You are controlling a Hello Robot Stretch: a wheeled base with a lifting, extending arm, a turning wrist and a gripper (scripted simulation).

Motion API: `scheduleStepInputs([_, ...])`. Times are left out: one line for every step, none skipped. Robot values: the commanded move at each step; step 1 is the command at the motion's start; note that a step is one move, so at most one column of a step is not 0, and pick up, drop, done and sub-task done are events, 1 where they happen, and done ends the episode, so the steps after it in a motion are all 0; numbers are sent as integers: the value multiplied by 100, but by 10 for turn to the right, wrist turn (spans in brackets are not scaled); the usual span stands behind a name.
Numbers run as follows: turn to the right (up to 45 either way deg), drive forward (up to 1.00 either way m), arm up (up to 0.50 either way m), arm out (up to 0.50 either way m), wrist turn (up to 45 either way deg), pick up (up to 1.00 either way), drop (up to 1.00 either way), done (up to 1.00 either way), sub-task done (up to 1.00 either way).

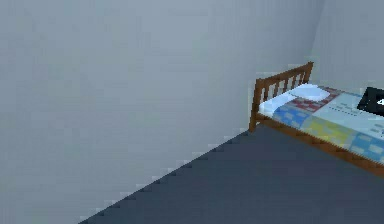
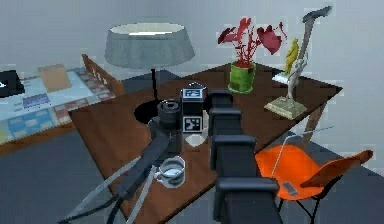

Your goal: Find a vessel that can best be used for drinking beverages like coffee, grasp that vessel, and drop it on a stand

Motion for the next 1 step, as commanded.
scheduleStepInputs([0,0,0,0,450,0,0,0,0])
